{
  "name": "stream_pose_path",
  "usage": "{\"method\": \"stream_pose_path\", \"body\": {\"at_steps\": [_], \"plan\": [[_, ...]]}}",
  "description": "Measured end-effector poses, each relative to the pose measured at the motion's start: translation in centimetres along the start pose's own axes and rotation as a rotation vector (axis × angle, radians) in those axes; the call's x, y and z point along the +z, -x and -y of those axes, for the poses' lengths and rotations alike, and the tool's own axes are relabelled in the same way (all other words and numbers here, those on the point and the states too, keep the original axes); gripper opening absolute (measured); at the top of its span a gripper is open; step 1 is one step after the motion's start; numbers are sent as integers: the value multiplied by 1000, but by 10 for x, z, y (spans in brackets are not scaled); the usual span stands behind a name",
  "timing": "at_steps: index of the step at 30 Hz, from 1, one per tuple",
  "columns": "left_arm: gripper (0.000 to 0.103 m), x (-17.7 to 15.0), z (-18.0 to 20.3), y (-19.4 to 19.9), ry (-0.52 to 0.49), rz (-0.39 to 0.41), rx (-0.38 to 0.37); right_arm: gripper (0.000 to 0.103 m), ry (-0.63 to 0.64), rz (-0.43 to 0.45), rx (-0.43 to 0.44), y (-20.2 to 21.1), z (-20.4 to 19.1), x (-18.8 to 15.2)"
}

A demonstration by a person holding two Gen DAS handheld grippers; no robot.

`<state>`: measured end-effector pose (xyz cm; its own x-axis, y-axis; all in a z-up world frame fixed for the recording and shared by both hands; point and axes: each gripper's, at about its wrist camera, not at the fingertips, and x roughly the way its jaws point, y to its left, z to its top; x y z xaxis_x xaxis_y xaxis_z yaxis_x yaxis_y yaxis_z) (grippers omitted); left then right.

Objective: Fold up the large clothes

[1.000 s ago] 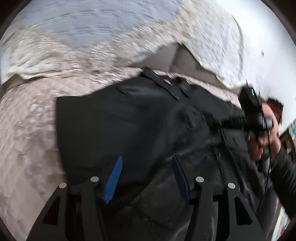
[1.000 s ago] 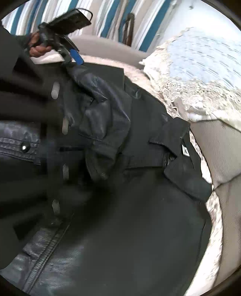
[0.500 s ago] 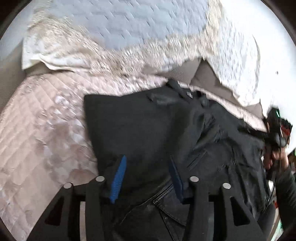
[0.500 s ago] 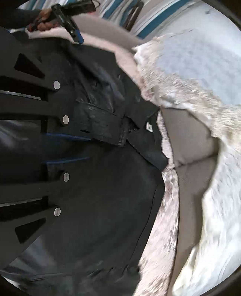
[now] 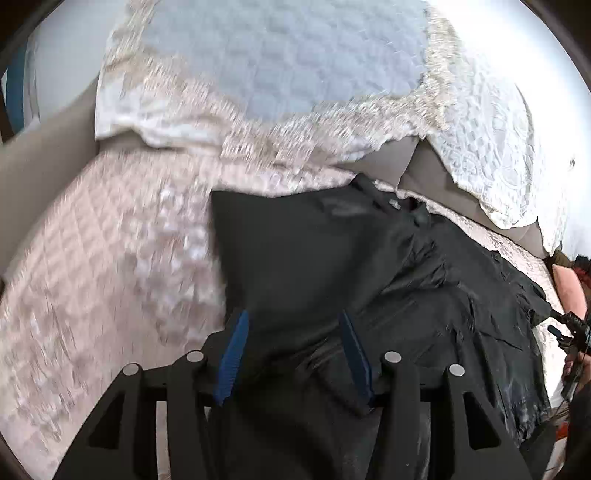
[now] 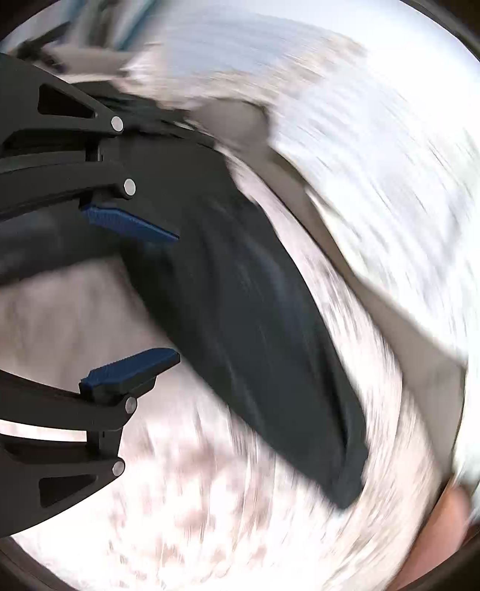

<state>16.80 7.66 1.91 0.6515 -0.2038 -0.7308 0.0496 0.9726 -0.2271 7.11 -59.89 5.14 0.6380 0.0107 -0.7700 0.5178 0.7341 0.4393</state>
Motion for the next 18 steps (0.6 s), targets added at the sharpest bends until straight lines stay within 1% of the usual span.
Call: {"method": "stream_pose_path", "body": {"at_steps": [1,4,7,11,15,16,17,18], "plan": [[55,3,4,-4,-3,0,3,61,-60,19,-3,-2,19,10],[55,4,14,-20,6,-40,8,61,-187,60,-8,-7,58,30],[55,-3,26,-27,-12,-54,18,61,-219,81,-26,-16,75,46],[55,-17,33,-36,-9,-93,37,61,-268,103,-2,-32,96,71],[55,-24,36,-40,0,-104,50,60,-305,104,-11,-42,99,89],[55,-24,36,-41,1,-104,51,46,-298,95,-37,-43,99,93],[55,-24,38,-41,0,-103,53,28,-285,88,-57,-41,99,98],[55,-23,38,-40,-1,-101,55,3,-267,82,-47,-39,92,101]]}}
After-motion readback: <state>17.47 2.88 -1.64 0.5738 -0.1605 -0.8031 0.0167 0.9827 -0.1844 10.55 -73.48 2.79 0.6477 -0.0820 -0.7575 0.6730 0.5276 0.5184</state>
